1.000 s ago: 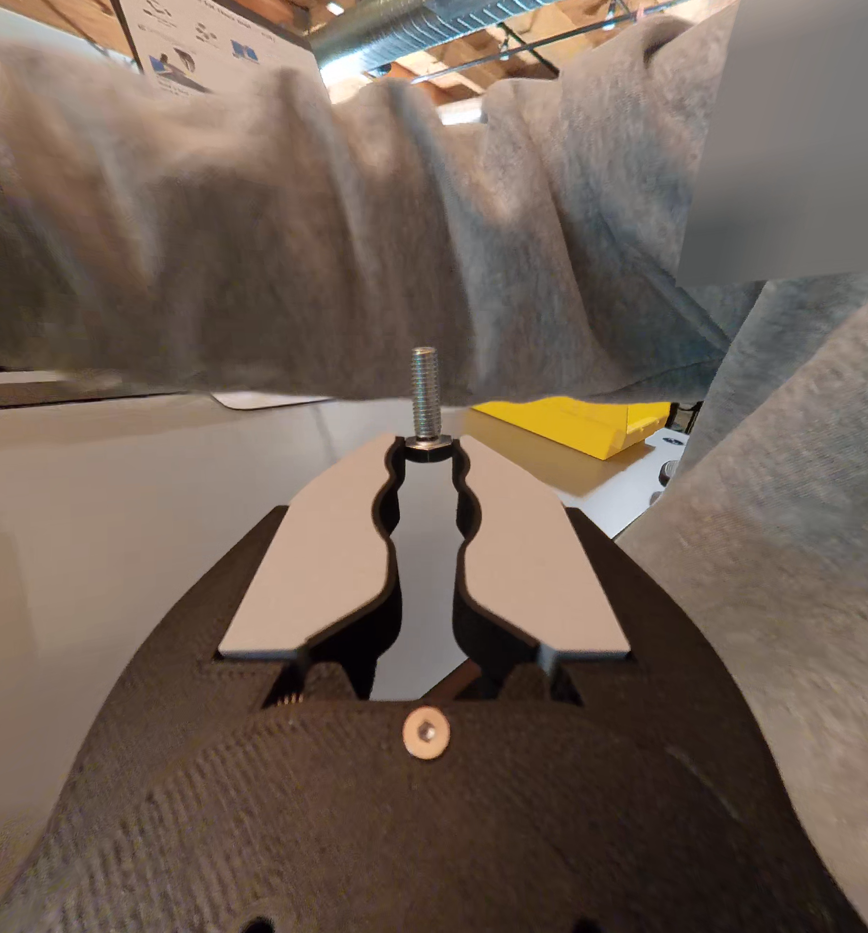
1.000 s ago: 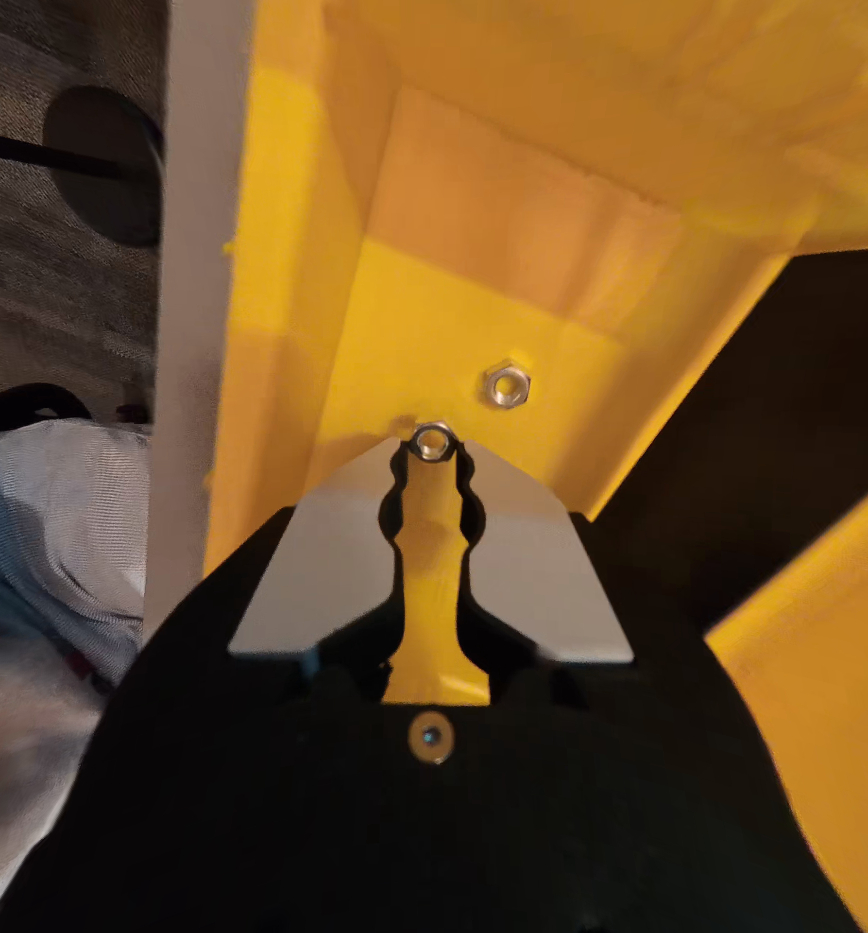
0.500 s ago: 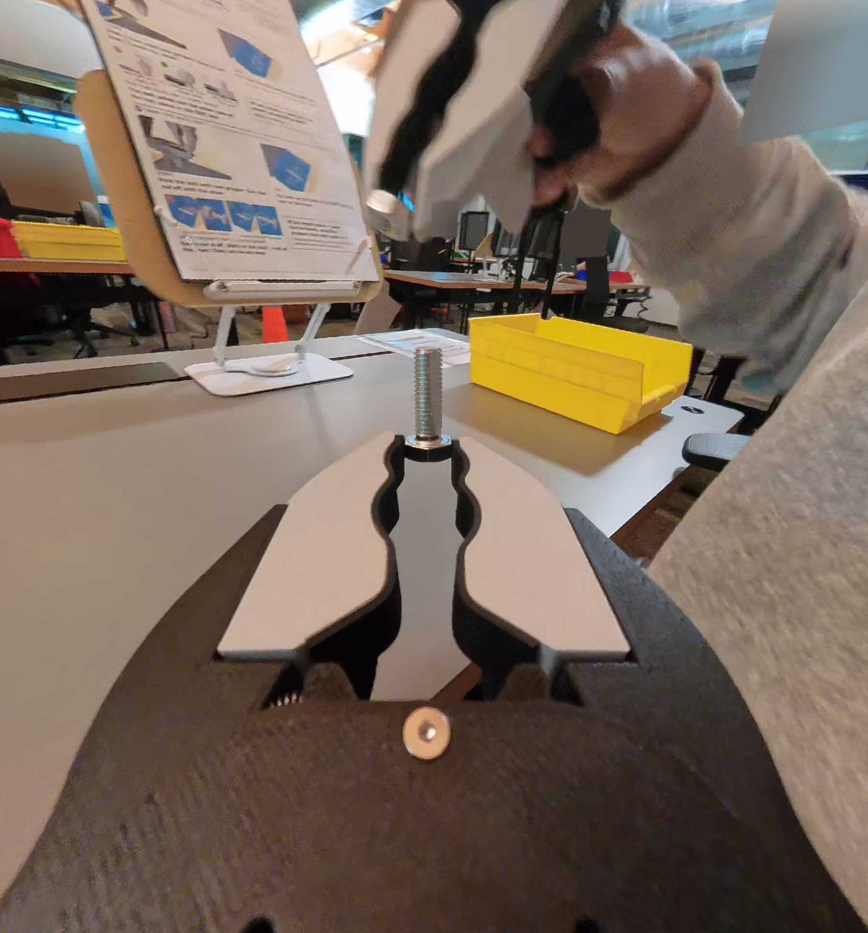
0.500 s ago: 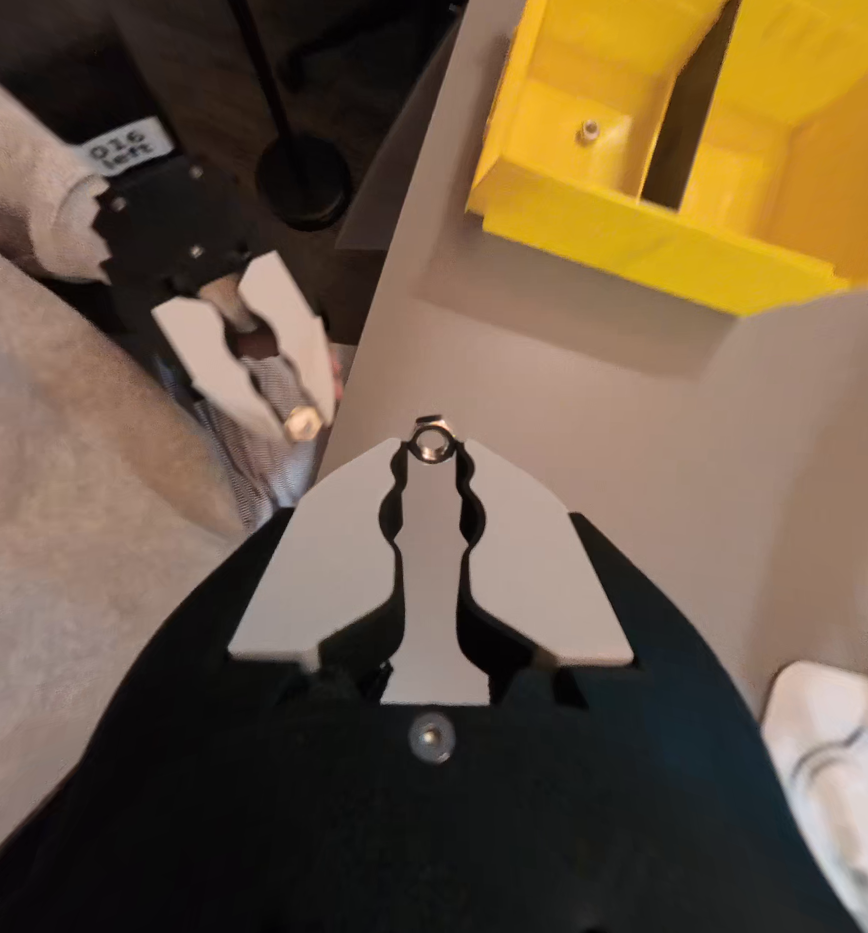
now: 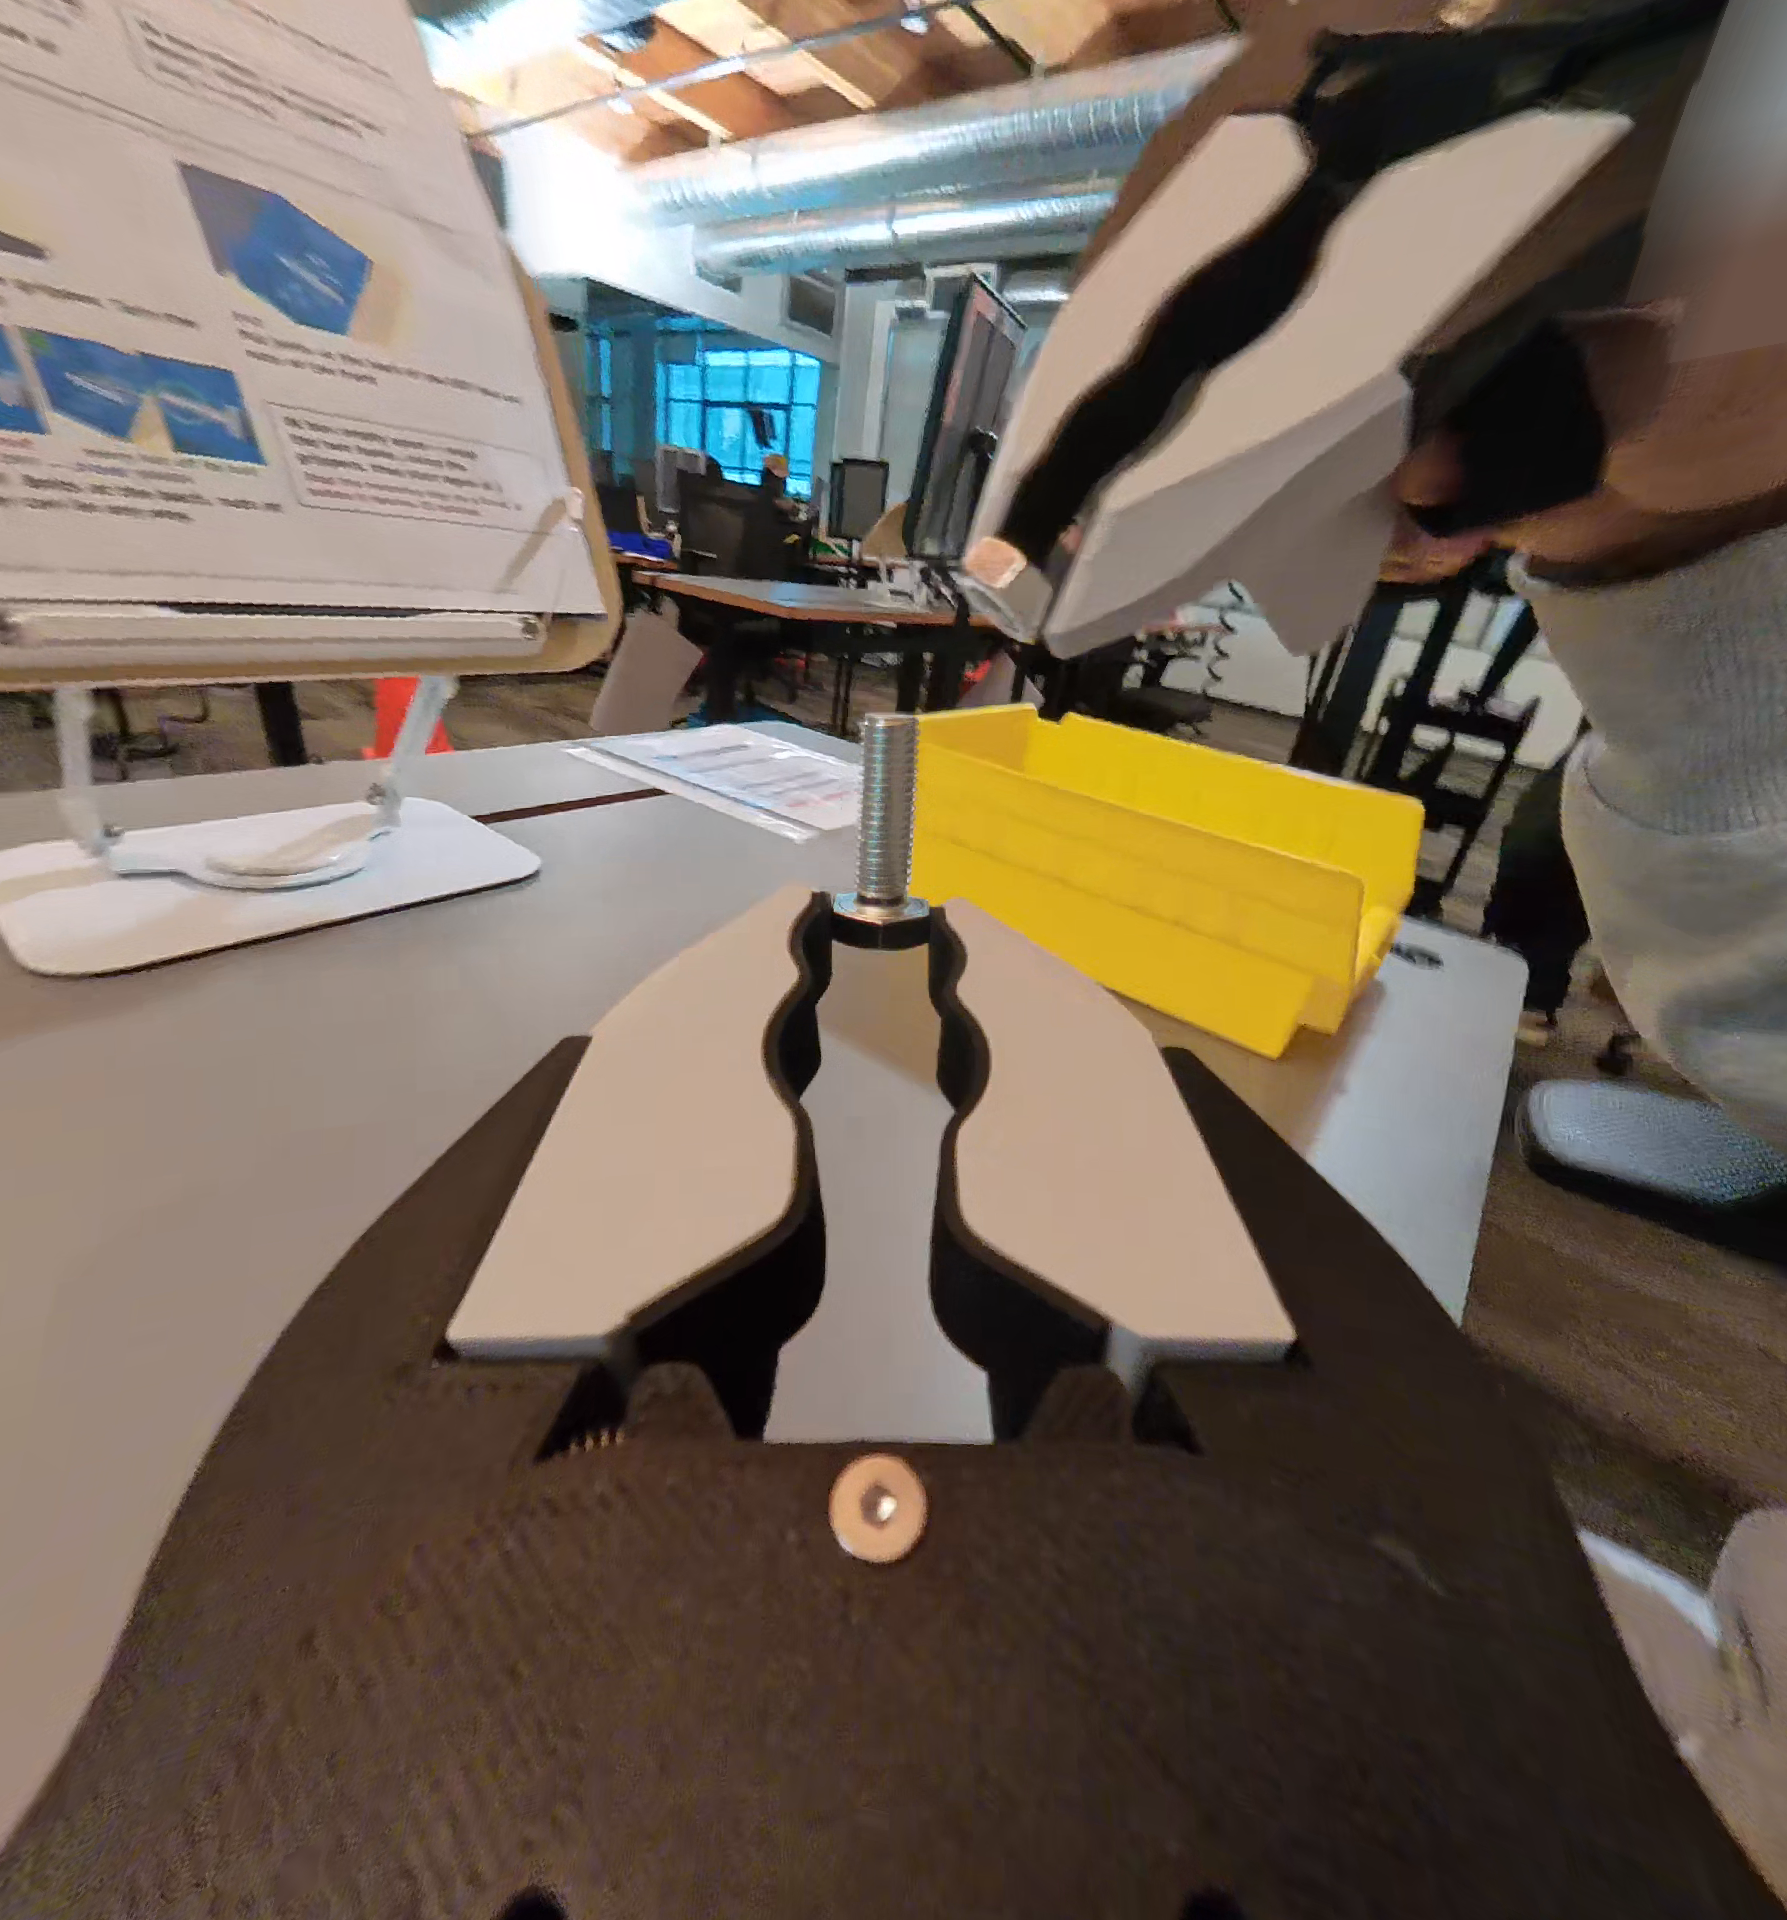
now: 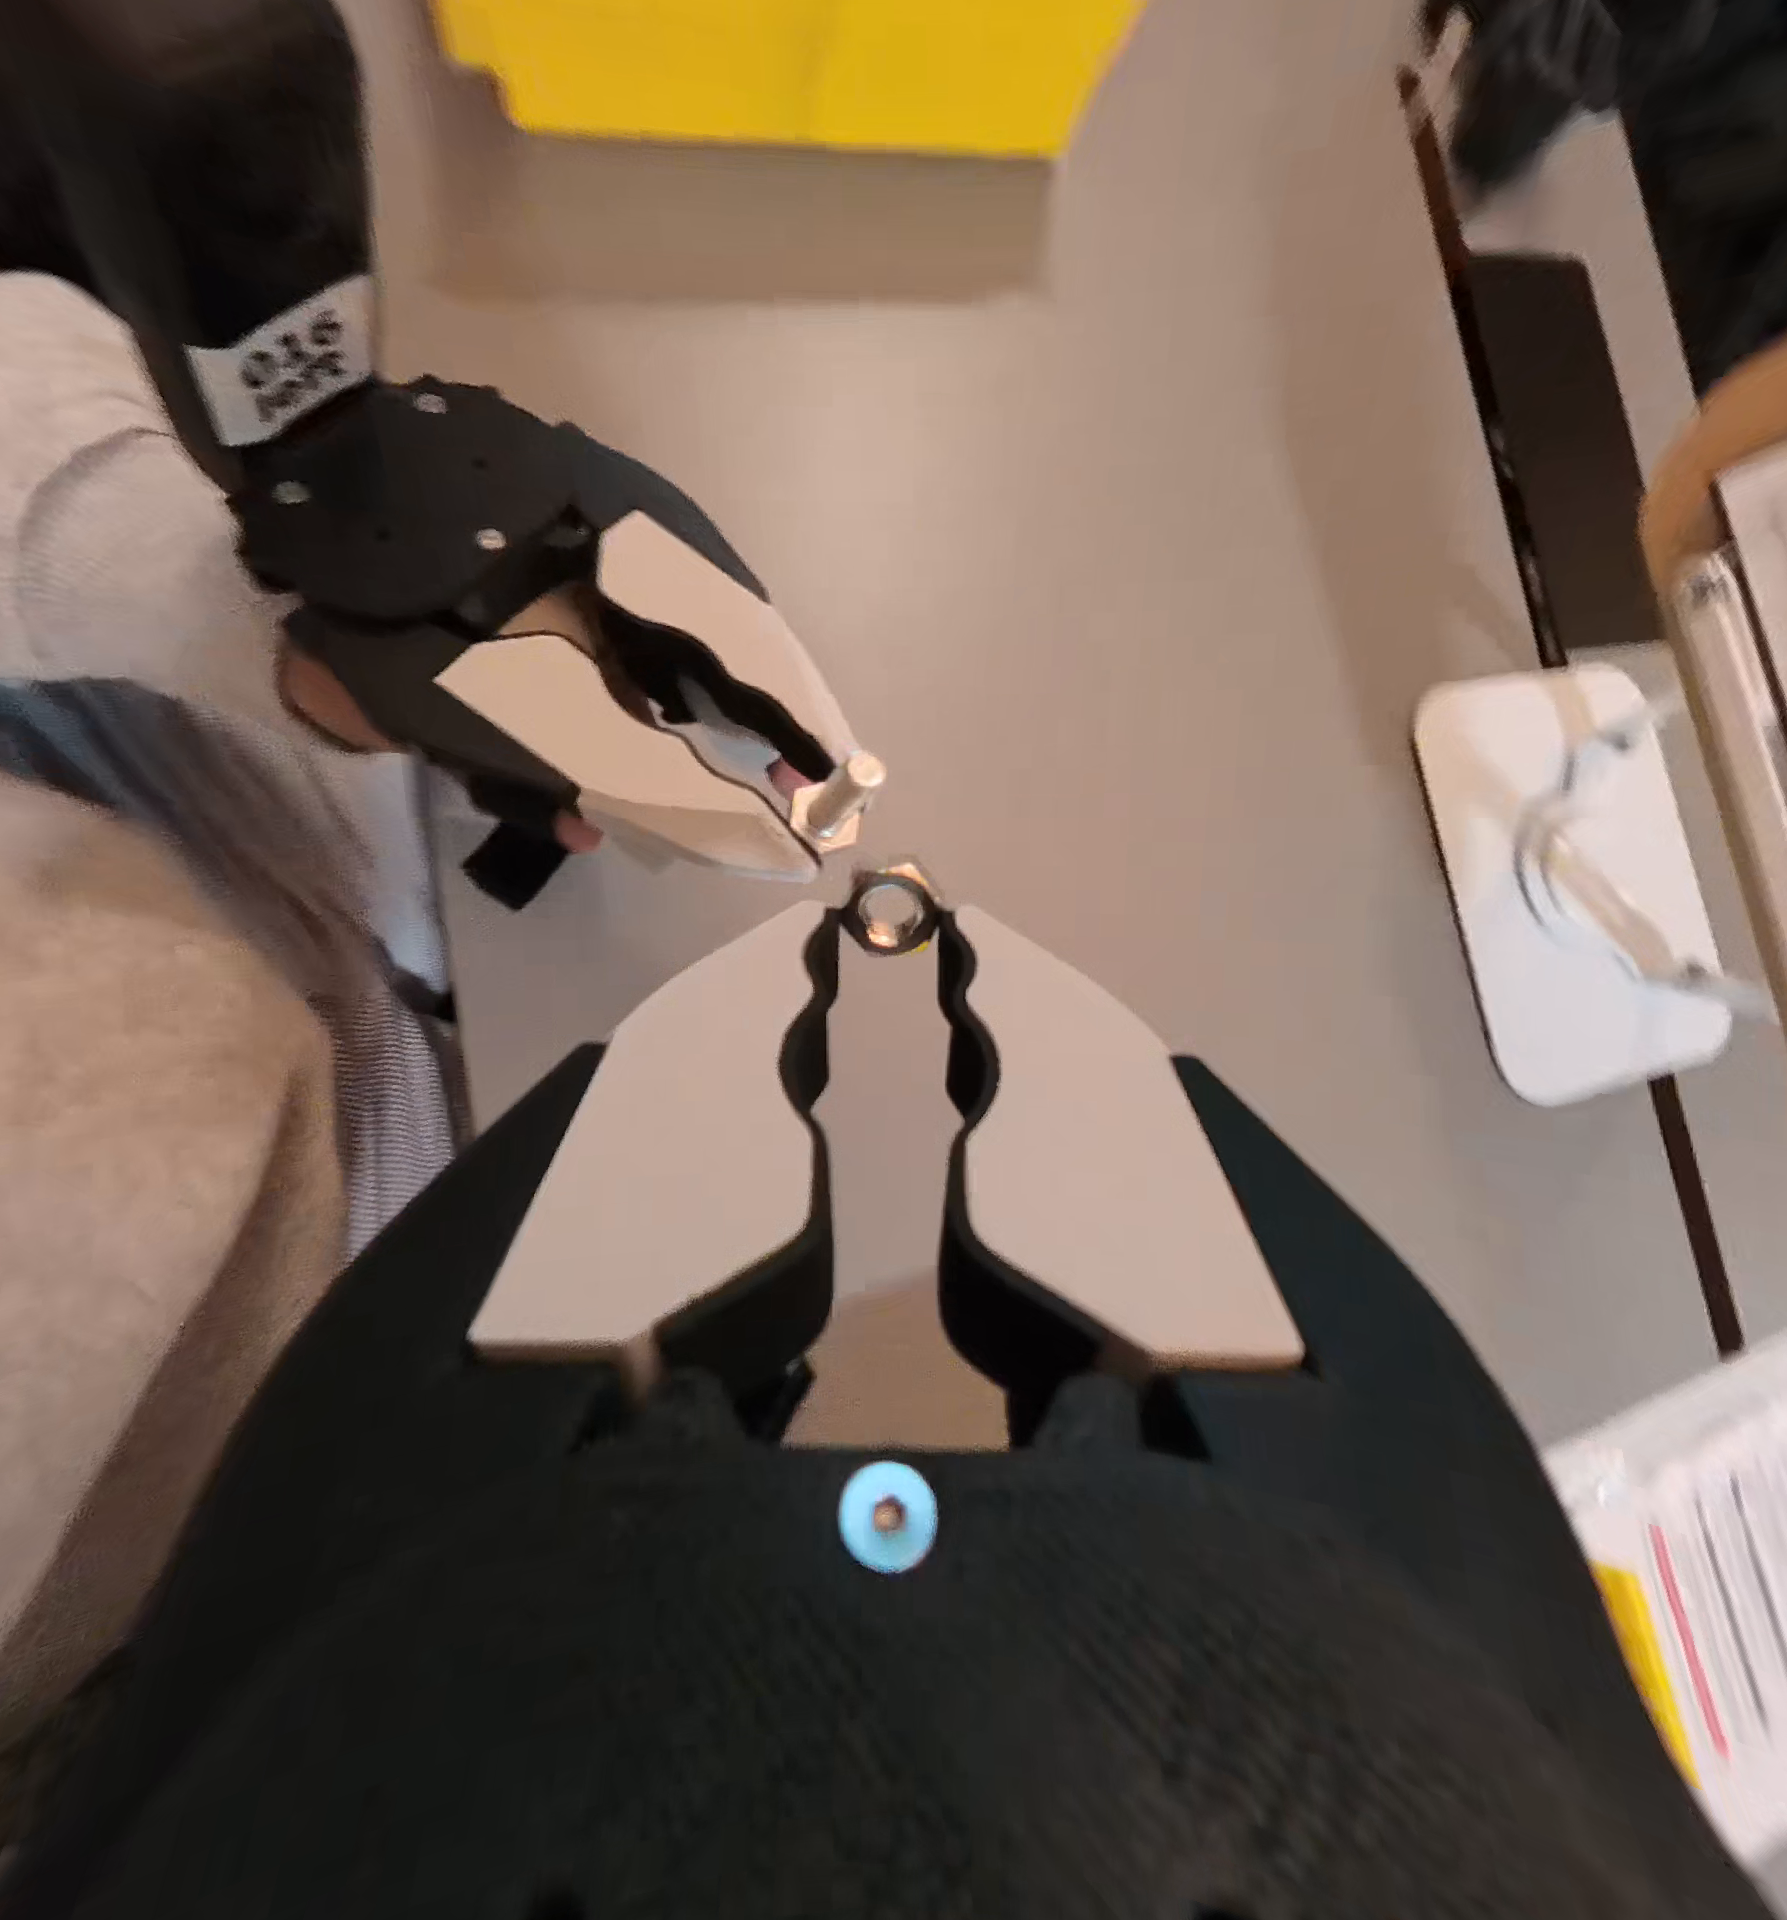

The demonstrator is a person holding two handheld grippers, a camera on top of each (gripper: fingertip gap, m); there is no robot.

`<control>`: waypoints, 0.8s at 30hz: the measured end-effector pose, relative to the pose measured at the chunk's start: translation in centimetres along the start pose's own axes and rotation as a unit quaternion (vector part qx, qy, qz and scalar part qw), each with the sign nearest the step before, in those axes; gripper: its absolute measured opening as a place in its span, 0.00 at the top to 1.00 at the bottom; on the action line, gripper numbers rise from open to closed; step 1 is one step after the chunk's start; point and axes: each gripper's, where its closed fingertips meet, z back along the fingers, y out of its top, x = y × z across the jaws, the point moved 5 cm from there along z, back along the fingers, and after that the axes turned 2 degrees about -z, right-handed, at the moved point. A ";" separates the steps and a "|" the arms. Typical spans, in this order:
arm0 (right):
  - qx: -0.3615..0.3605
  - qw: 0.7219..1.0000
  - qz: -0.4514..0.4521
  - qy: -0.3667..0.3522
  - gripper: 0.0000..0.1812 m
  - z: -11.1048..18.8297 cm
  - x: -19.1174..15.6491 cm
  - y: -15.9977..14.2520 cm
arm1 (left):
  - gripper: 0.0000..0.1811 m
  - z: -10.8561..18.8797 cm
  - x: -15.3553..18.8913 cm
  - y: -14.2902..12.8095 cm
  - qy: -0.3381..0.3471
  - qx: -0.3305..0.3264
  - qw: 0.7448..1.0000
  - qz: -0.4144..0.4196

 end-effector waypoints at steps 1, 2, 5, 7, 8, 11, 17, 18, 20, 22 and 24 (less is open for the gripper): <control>-0.007 1.000 -0.012 -0.005 0.90 0.0 0.5 -0.7 | 0.90 0.1 0.4 -0.4 -0.011 -0.006 1.000 -0.024; -0.009 1.000 -0.020 -0.002 0.90 0.0 0.7 -1.3 | 0.90 0.4 0.7 -1.0 -0.021 -0.012 0.998 -0.051; -0.012 0.999 -0.027 0.023 0.90 -0.2 0.4 -2.4 | 0.90 0.6 1.6 -2.6 -0.067 -0.041 0.994 -0.071; -0.027 0.999 -0.025 0.034 0.90 -0.6 0.0 -2.9 | 0.90 0.0 1.9 -2.3 -0.089 -0.037 0.994 -0.045; -0.037 0.998 -0.023 0.038 0.90 -0.9 -0.2 -3.2 | 0.90 -0.3 1.9 -2.2 -0.098 -0.034 0.994 -0.037; -0.069 0.996 -0.011 0.060 0.90 -1.4 -1.4 -4.2 | 0.90 -0.8 2.3 -2.7 -0.127 -0.040 0.990 -0.042; -0.109 0.992 -0.006 0.071 0.90 -1.1 -2.0 -5.8 | 0.90 -1.5 3.7 -3.6 -0.168 -0.057 0.983 -0.040; -0.112 0.991 -0.006 0.075 0.90 -1.1 -2.1 -6.0 | 0.90 -1.5 3.9 -3.6 -0.169 -0.060 0.983 -0.044; -0.115 0.990 -0.002 0.080 0.90 -1.0 -2.2 -6.2 | 0.90 -1.4 4.1 -3.6 -0.171 -0.059 0.982 -0.052; -0.113 0.989 0.000 0.094 0.90 -0.9 -2.4 -6.3 | 0.90 -1.5 4.3 -3.7 -0.173 -0.062 0.981 -0.056; -0.118 0.987 0.005 0.105 0.90 -0.9 -2.8 -6.5 | 0.90 -1.5 4.6 -3.8 -0.175 -0.067 0.980 -0.064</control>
